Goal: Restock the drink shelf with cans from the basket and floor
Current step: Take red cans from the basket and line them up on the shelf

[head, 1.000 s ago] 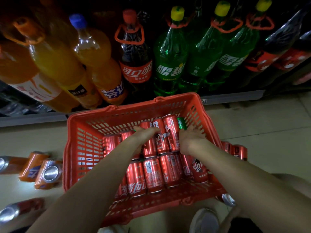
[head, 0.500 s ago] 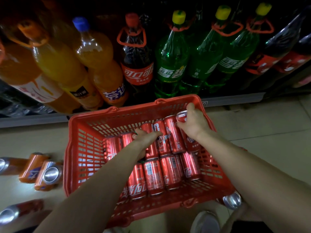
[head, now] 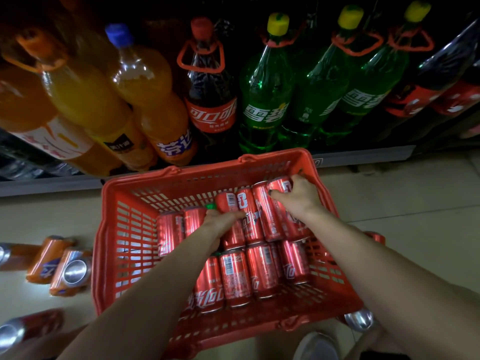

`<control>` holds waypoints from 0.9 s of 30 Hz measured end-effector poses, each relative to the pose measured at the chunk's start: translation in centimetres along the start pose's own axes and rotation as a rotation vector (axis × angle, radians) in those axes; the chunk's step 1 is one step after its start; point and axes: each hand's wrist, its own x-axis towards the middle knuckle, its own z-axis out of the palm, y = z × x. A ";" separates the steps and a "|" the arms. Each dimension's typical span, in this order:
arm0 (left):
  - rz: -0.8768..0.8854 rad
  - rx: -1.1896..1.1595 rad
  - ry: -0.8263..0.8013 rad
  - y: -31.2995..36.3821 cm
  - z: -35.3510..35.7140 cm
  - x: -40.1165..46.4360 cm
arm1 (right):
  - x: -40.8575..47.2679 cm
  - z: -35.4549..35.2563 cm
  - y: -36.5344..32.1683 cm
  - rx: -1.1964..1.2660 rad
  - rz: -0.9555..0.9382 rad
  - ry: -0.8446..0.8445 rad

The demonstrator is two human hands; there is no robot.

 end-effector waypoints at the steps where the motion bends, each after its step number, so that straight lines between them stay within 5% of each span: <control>1: 0.008 -0.039 -0.016 0.1 0.3 -0.4 | -0.2 0.1 0.1 0.041 0.017 -0.019; 15: 0.035 -0.165 -0.316 1.1 0.4 -1.3 | -1.1 3.7 0.9 0.268 0.152 -0.216; 27: 0.110 -0.176 -0.343 0.3 -0.4 -1.1 | -2.1 5.9 1.5 0.549 0.303 -0.453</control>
